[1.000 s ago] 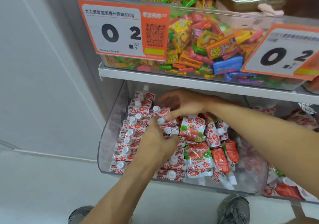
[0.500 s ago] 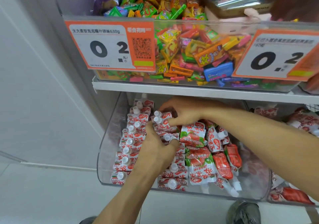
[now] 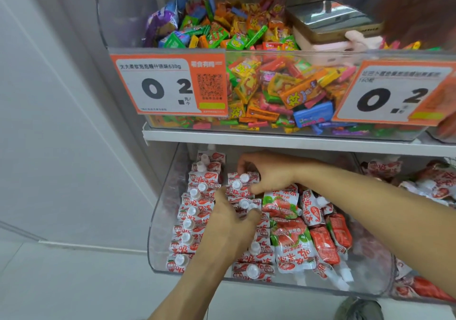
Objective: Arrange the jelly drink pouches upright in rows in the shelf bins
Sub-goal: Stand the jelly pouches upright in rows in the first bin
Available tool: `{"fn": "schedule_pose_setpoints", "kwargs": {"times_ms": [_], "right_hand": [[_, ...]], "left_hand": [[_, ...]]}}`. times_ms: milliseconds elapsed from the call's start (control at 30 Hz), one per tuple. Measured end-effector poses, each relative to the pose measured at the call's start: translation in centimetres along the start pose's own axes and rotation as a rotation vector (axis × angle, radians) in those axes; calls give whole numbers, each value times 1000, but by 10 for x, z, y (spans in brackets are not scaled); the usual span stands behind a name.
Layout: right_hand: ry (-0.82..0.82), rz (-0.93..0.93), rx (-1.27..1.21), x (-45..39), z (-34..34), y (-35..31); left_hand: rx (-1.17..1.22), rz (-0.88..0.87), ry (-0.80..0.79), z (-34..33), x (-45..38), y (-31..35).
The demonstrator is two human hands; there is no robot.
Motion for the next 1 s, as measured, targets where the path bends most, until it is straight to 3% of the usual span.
{"fn": "schedule_pose_setpoints", "kwargs": {"times_ms": [300, 500, 700, 1000], "right_hand": [[-127, -67, 77, -2, 6, -4], [-232, -77, 108, -1, 16, -8], [-304, -136, -15, 1, 12, -8], [-232, -131, -117, 29, 19, -6]], "left_hand": [[-8, 37, 17, -3, -4, -2], [-14, 46, -54, -9, -3, 3], [-7, 37, -94, -5, -7, 2], [58, 16, -142, -2, -16, 9]]}}
Point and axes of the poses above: each hand's wrist, its own x-axis away from the middle knuckle, its own z-axis out of the back of the hand, y = z × x, the point moved 2 cm from there along -x, towards the middle knuckle, and after that the axes turned 9 degrees about x, right-handed, at the moved point
